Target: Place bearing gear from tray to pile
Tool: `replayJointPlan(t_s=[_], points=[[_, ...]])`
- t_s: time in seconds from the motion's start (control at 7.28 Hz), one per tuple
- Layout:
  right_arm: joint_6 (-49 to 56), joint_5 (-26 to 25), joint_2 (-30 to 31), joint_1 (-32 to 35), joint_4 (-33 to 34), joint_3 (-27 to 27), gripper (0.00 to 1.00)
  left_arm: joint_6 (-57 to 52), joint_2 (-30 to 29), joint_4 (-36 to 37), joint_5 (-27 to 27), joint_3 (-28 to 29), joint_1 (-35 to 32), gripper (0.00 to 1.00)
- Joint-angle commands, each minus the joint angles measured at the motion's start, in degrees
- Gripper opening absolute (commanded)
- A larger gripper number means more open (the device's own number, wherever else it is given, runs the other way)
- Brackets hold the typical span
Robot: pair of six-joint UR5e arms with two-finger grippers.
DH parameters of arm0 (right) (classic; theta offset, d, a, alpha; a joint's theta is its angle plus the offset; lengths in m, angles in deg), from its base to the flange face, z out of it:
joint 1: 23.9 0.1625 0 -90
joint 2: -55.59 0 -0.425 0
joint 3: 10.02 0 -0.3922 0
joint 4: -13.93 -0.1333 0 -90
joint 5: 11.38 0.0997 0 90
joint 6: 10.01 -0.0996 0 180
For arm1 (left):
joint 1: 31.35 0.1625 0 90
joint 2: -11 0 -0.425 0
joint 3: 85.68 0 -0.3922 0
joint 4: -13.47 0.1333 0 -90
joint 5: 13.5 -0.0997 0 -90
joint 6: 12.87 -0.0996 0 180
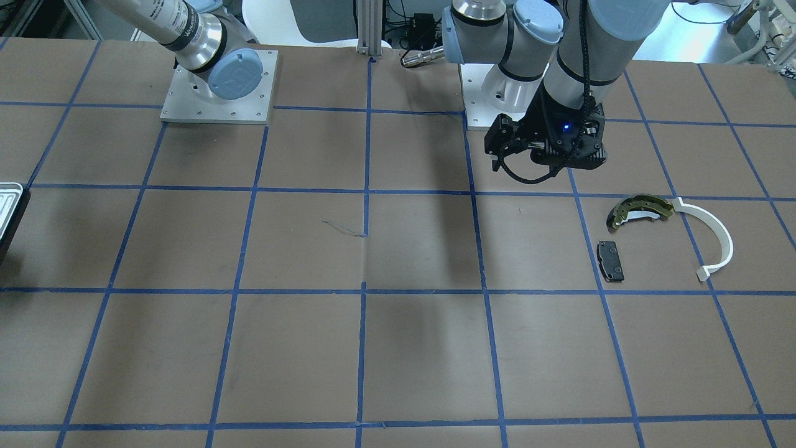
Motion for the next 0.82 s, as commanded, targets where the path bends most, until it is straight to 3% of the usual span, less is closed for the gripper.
replayJointPlan(t_s=[0.0,0.27,0.41,0.69], points=[[0.6,-1.2,-0.3,0.0,0.0,-0.3,0.47,-0.3,-0.1,0.1,0.0,0.0,0.0,1.00],[0.7,-1.3,-0.9,0.0,0.3,-0.1,0.45,-0.9,-0.3,1.0,0.0,-0.4,0.0,1.00],[0.7,-1.5,-0.8,0.0,0.2,-0.1,0.36,-0.9,0.1,2.2,-0.1,-0.4,0.0,1.00],[0.6,-1.9,-0.7,0.0,0.4,-0.2,0.10,-0.9,0.1,2.6,-0.1,-0.4,0.1,1.00]])
